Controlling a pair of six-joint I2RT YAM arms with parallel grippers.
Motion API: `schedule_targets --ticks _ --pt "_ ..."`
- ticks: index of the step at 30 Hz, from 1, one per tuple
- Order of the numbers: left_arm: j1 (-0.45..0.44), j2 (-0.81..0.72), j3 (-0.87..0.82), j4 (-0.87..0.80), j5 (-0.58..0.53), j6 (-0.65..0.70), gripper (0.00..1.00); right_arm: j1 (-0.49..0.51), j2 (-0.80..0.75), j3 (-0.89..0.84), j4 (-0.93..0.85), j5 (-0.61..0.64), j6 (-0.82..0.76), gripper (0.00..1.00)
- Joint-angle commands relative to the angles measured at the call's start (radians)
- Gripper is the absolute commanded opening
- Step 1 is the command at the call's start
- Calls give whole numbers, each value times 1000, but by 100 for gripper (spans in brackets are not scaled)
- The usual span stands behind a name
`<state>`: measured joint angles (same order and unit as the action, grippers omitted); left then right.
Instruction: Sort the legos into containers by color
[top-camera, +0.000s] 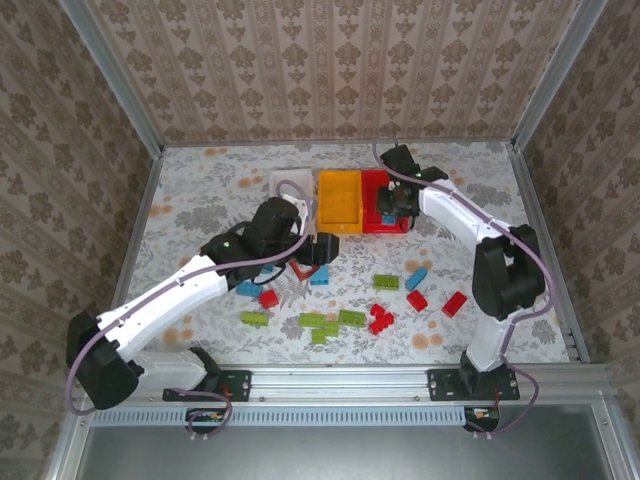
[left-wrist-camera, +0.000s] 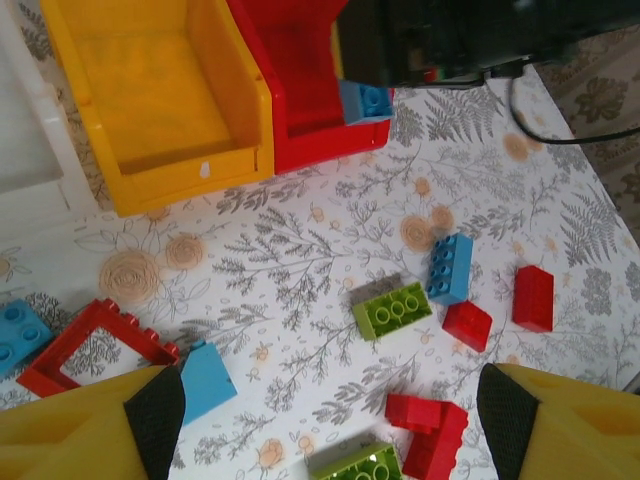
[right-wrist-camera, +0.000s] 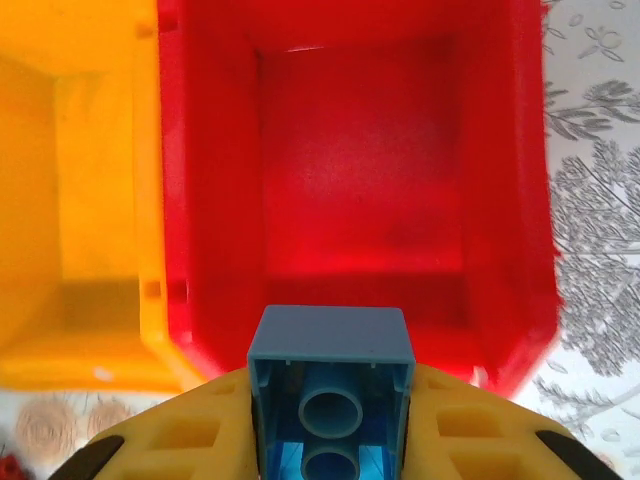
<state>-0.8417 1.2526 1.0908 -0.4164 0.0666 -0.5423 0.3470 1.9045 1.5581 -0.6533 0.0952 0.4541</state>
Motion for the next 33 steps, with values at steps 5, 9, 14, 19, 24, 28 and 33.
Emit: schedule_targets --ticks 5,9,14,19,24,28,33 --pt "17 52 71 -19 1 38 80 -3 194 181 -100 38 40 30" --pt "30 67 73 -69 -3 17 79 -3 191 168 -100 46 49 39" --pt "47 66 46 -120 -11 6 76 -2 140 161 -101 55 44 50" --pt "91 68 -1 -193 -47 -76 68 -3 58 155 -106 68 42 51" --pt "172 109 -66 -229 -6 -195 54 19 -122 29 -5 53 0 48" --pt "207 191 -67 -210 37 -271 47 66 -301 -204 239 -209 -55 50" --pt "232 305 -35 -249 64 -358 47 148 -441 -387 352 -347 -18 56"
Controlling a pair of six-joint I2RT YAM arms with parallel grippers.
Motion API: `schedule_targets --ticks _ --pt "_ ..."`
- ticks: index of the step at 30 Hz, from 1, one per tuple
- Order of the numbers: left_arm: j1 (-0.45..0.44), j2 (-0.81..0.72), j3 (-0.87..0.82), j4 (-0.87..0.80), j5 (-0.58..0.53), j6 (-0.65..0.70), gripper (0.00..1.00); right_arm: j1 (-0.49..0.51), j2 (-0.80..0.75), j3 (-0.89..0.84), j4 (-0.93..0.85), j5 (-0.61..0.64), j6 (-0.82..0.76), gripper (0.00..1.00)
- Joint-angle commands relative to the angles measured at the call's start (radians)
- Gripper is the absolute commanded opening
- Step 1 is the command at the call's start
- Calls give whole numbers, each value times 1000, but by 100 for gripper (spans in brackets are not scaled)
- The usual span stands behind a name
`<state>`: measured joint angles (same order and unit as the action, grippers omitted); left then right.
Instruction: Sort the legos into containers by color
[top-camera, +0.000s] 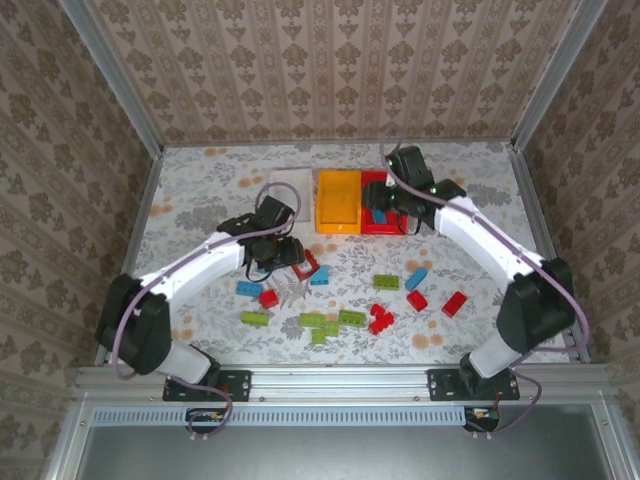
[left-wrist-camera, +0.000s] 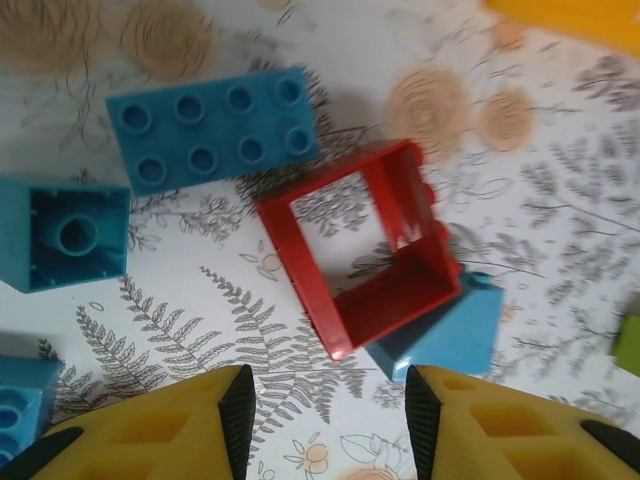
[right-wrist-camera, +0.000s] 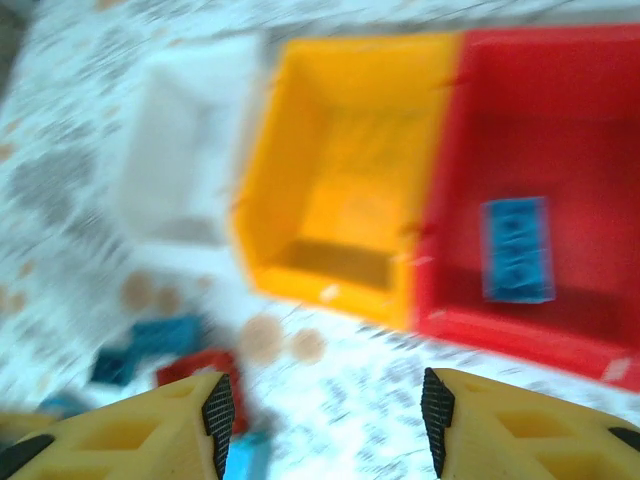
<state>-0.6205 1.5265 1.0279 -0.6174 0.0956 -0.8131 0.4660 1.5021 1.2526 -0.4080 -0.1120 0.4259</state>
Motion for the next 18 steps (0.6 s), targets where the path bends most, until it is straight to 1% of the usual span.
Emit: schedule_targets --ticks 1,7,14,15,18 --pt "13 45 27 -36 46 -97 47 41 -60 -110 115 -141 31 56" --pt "16 142 62 -22 55 -129 46 84 -144 -199 122 -130 91 56" --pt "18 198 74 21 51 -133 45 99 -165 -227 104 -138 102 55" --pt "18 203 73 21 49 -136 44 99 -165 -230 105 -138 103 55" --pt "18 223 66 39 54 -137 35 99 -160 -236 106 -139 107 54"
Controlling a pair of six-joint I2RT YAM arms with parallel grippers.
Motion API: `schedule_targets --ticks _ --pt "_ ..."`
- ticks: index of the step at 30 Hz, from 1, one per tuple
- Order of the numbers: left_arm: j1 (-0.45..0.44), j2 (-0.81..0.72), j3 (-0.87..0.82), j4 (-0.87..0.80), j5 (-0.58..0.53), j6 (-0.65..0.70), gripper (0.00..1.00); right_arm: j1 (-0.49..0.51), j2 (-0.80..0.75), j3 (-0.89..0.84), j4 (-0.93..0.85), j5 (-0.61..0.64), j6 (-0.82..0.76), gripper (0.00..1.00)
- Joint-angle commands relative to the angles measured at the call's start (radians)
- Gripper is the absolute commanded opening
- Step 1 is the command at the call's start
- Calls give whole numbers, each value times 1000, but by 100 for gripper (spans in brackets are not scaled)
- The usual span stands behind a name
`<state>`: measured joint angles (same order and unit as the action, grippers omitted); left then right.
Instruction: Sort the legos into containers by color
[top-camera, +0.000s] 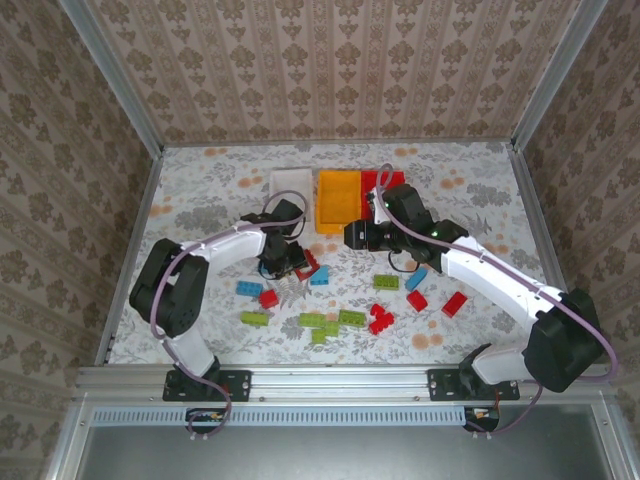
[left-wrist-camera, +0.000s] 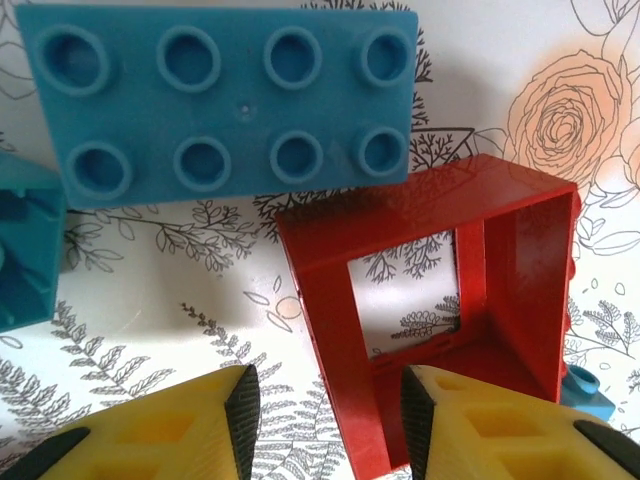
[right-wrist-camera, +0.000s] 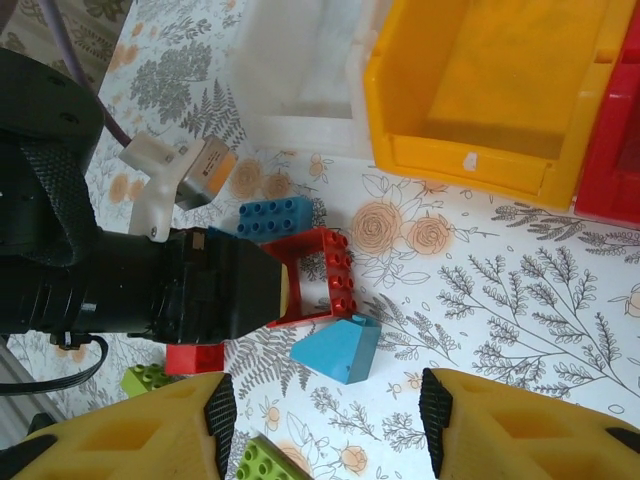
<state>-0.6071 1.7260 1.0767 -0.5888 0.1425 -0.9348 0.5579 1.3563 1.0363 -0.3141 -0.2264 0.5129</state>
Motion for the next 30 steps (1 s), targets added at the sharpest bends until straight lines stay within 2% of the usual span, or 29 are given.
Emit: schedule_targets --ticks 1,8,12,15,19,24,30 --pt "4 31 21 11 6 -15 32 7 -12 -17 12 -27 19 54" --pt "0 5 55 -48 -36 21 9 7 -9 -8 9 -25 20 52" --pt "-7 -43 106 -144 -100 71 0 7 -11 0 2 -16 18 52" --pt "-2 -77 175 -231 -157 126 0 7 -14 13 -4 -2 16 51" --pt "47 -56 325 -330 -206 234 0 7 -8 47 -2 22 20 50" --pt "117 99 551 -367 -210 365 0 7 64 127 37 52 33 50" --pt "181 332 837 -392 -235 457 0 39 167 272 60 152 20 50"
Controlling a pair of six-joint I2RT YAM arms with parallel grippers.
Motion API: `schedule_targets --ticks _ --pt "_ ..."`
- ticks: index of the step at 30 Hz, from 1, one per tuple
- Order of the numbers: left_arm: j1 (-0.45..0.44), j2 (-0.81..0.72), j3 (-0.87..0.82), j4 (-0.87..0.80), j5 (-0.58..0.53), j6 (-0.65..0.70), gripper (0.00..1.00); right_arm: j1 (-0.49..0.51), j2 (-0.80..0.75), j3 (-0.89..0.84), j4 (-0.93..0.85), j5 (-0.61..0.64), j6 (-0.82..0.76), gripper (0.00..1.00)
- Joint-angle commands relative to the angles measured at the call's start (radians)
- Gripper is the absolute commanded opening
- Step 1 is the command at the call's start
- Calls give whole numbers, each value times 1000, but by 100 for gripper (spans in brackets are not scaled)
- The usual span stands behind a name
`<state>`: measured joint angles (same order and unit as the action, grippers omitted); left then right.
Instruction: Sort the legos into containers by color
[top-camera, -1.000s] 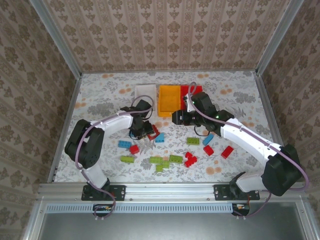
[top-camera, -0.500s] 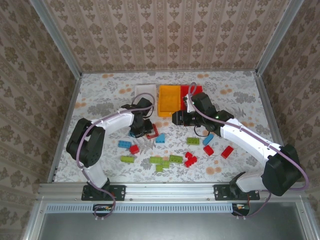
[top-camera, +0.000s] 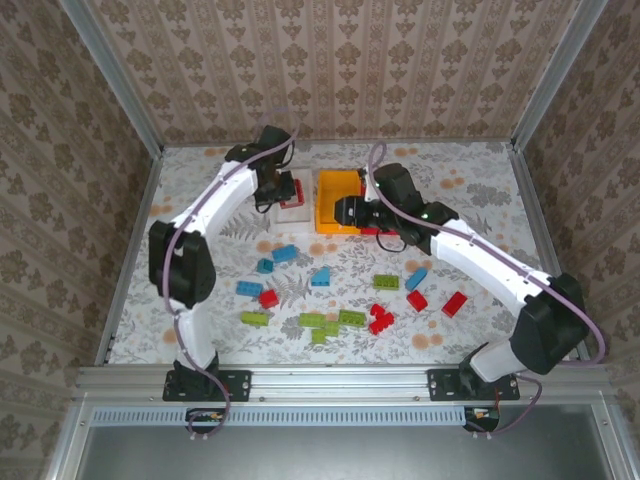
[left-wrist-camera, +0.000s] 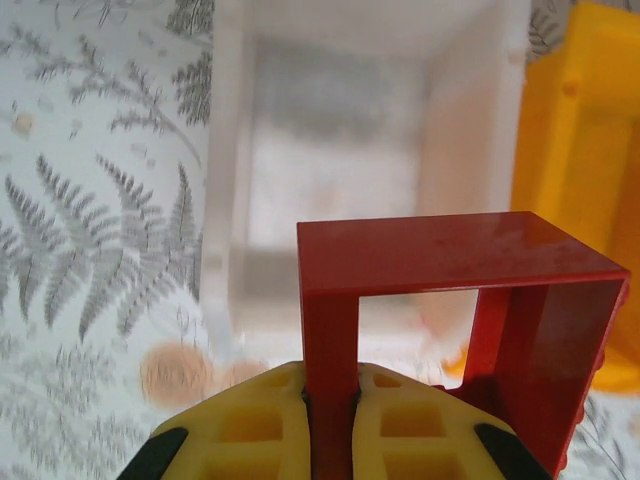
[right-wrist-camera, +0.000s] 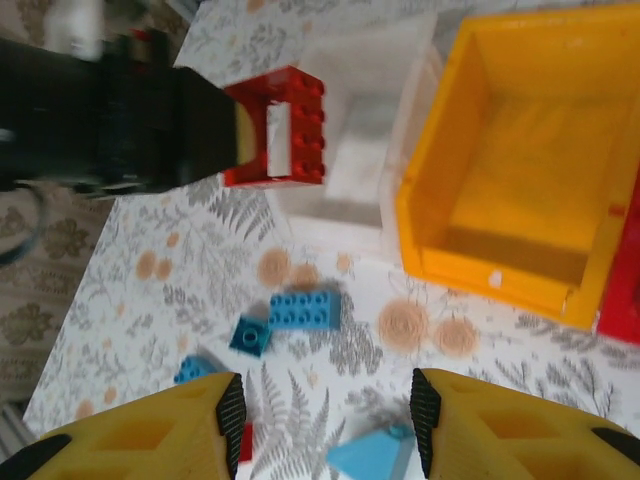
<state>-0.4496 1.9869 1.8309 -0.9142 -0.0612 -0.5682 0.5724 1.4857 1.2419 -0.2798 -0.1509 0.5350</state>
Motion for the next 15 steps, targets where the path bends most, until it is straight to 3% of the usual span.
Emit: schedule_targets --ticks 1,5,15 --pt "28 109 125 -74 -38 99 0 35 51 89 25 98 -10 50" --pt "46 233 252 -95 -39 112 0 74 112 184 -19 165 -27 50" --pt "44 352 305 33 30 126 0 93 134 207 -67 166 -20 50"
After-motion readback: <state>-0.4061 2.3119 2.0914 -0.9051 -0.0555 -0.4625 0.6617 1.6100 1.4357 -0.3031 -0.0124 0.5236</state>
